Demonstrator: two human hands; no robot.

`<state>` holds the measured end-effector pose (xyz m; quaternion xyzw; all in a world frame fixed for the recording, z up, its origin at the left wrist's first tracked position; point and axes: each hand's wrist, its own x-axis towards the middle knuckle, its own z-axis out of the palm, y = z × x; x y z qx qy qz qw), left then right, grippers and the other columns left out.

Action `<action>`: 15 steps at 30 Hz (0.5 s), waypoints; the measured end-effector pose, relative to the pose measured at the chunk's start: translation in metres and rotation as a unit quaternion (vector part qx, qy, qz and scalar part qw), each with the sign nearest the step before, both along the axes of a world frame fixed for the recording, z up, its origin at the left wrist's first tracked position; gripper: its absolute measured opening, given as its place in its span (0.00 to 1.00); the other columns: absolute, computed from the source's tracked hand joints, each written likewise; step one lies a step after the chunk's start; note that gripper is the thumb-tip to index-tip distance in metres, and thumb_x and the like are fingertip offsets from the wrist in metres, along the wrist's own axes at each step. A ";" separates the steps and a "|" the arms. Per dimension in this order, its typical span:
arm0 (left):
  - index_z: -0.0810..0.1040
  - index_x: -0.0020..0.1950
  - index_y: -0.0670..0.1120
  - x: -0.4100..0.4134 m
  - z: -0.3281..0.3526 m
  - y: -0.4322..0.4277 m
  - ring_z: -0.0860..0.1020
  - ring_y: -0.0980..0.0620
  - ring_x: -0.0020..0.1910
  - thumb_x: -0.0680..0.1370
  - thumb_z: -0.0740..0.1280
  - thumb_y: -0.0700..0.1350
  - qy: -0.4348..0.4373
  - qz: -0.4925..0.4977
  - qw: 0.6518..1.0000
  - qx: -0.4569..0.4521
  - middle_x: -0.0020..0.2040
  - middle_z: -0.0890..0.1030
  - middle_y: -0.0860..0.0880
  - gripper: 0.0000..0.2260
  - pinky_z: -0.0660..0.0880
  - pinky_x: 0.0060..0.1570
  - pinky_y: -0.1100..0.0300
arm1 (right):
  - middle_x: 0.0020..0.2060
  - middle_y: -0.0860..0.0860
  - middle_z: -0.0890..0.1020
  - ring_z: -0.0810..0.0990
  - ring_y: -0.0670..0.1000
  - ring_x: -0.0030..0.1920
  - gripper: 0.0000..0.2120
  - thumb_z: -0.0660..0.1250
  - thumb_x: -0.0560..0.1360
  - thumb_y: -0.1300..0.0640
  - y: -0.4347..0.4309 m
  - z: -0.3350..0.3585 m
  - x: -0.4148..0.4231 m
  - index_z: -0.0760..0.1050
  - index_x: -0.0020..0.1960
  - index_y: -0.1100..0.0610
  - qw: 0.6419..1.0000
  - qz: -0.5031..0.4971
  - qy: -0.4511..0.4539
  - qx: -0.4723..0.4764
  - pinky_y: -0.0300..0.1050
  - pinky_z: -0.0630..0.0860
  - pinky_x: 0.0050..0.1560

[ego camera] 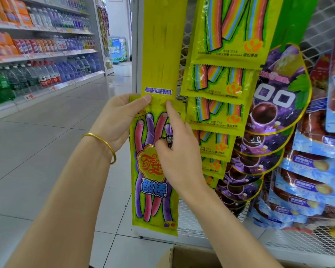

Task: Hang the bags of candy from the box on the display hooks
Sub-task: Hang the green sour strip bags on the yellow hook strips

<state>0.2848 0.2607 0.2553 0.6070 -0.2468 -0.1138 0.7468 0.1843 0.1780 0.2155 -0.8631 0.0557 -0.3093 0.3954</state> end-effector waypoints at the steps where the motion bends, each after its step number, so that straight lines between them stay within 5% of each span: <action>1: 0.77 0.50 0.42 0.000 0.000 0.001 0.82 0.52 0.36 0.77 0.63 0.43 -0.003 -0.002 1.000 -0.002 0.40 0.84 0.47 0.07 0.80 0.41 0.57 | 0.70 0.48 0.66 0.67 0.50 0.64 0.35 0.61 0.76 0.60 0.000 0.000 0.001 0.49 0.75 0.41 1.000 0.002 0.002 0.002 0.49 0.68 0.60; 7: 0.78 0.45 0.46 -0.001 -0.001 -0.002 0.82 0.53 0.35 0.77 0.64 0.47 -0.030 0.027 0.999 -0.014 0.39 0.84 0.49 0.06 0.80 0.39 0.58 | 0.73 0.47 0.60 0.67 0.53 0.66 0.36 0.60 0.75 0.61 0.004 0.004 0.002 0.47 0.75 0.40 1.000 -0.008 -0.011 -0.015 0.52 0.69 0.62; 15: 0.78 0.36 0.46 -0.006 0.006 -0.009 0.79 0.55 0.26 0.77 0.65 0.48 -0.033 0.108 0.994 -0.007 0.29 0.82 0.50 0.11 0.77 0.27 0.64 | 0.67 0.52 0.67 0.76 0.57 0.55 0.35 0.60 0.75 0.59 0.007 0.012 0.001 0.47 0.75 0.40 0.999 -0.025 -0.008 -0.037 0.55 0.74 0.52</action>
